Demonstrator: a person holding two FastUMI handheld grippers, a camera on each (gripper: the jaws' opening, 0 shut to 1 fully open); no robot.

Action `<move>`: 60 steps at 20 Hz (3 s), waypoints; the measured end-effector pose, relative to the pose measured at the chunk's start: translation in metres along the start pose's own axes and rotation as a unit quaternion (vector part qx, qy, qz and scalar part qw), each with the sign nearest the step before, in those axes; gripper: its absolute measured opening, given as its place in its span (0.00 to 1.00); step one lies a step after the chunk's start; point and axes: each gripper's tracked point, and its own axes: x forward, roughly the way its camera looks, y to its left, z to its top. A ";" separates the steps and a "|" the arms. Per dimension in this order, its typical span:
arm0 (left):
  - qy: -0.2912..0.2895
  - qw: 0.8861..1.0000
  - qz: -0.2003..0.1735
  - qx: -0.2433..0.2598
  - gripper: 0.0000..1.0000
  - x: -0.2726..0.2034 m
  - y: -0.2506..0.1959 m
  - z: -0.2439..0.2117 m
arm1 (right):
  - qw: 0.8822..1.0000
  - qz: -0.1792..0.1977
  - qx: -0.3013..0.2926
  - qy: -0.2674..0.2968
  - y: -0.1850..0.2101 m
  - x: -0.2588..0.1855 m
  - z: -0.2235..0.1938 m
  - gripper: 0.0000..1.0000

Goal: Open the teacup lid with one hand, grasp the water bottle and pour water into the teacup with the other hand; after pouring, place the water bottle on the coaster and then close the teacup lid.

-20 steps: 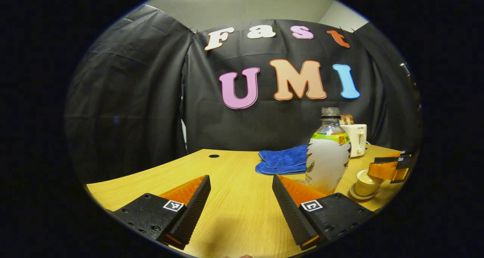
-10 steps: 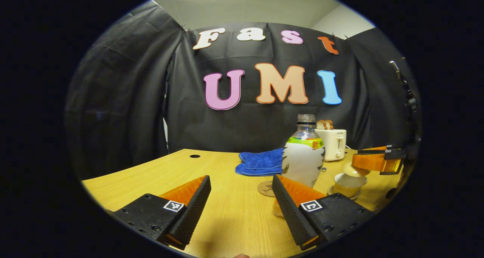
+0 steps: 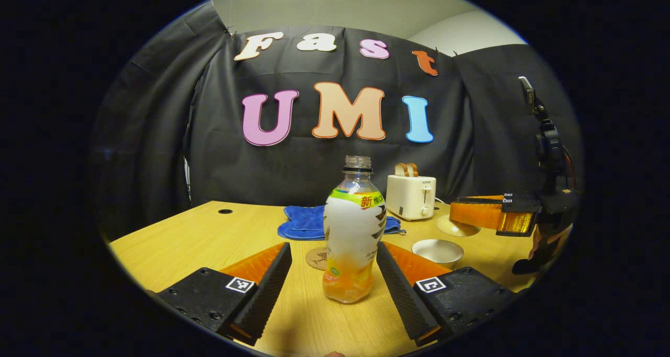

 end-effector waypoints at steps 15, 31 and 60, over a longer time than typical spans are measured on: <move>0.038 0.999 -0.011 0.008 0.75 0.033 -0.015 -0.016 | 1.000 -0.016 0.009 -0.009 -0.032 -0.011 0.002 0.26; 0.038 0.990 0.010 0.135 0.56 0.042 -0.012 0.002 | 0.999 -0.031 0.018 -0.015 -0.055 -0.022 0.003 0.28; 0.100 0.819 -0.021 0.565 0.55 0.059 -0.010 -0.041 | 0.998 -0.052 0.027 -0.003 -0.082 -0.031 -0.016 0.27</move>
